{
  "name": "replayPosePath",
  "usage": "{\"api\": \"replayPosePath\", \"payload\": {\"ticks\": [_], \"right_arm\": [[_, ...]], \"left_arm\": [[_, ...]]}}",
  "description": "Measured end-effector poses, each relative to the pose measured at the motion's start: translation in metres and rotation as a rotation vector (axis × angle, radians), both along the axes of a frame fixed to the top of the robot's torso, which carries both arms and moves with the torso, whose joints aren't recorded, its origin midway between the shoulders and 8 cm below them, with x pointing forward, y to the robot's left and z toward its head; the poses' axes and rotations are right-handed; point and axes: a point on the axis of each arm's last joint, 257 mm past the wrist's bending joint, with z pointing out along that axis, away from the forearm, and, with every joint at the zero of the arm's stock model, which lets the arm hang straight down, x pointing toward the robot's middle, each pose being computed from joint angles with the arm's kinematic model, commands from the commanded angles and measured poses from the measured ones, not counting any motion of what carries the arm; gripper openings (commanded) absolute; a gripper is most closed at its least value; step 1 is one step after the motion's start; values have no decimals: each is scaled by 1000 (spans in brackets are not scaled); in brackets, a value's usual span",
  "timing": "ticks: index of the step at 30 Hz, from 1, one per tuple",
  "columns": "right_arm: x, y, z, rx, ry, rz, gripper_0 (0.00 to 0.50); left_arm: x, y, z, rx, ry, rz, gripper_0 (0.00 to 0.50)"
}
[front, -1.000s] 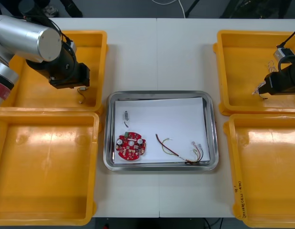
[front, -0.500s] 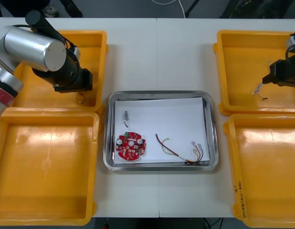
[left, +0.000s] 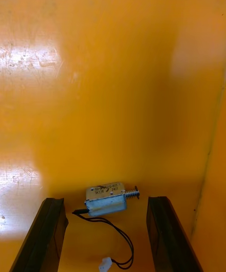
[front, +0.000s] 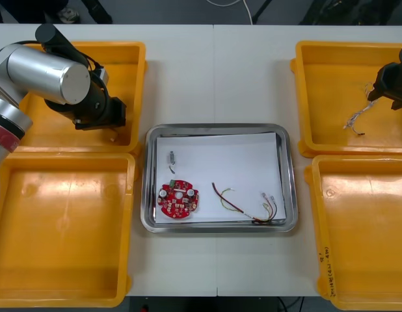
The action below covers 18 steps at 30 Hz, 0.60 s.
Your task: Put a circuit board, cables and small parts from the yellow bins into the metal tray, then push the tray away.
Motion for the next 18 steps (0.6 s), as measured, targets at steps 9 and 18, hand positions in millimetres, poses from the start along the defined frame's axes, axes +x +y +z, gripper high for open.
{"api": "replayPosePath", "payload": {"ticks": [9,18], "right_arm": [[30,-6,12,90,-30,-159,500],[53,-27,-5,133,-72,-296,500]], "left_arm": [[4,4,-2,0,-13,11,500],[10,4,-1,0,-40,10,75]]}}
